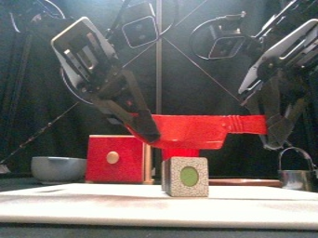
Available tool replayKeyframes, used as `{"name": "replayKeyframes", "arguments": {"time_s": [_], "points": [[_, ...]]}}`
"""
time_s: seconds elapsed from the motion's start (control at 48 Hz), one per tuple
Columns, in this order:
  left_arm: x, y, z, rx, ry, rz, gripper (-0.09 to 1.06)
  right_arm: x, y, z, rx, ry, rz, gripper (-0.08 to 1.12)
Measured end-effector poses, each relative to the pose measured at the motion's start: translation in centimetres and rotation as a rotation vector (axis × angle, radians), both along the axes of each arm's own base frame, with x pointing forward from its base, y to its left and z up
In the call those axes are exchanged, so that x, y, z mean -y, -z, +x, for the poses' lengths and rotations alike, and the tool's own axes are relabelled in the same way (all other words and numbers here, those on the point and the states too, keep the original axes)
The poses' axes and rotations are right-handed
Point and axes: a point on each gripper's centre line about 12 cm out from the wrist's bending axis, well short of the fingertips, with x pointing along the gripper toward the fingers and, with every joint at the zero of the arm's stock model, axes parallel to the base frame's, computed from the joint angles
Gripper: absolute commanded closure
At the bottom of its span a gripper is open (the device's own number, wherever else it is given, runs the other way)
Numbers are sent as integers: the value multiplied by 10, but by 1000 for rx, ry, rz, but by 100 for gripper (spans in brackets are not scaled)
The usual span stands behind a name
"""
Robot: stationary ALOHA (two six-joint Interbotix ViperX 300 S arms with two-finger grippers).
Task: Place sushi on board then cut the sushi with the knife then place the pieces on the plate
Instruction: Cut the sushi into 4 pieces
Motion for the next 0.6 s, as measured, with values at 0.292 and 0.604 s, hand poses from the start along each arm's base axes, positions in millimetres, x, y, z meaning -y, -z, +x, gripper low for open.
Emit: {"name": "replayKeyframes", "arguments": {"time_s": [0.292,0.604], "points": [[-3,3,-2,-33,-5,8,53,3,0,3,8,-14,-25,70],[-8,3,-1,-37,-10,14,53,7,1,4,6,-10,-34,70]]}}
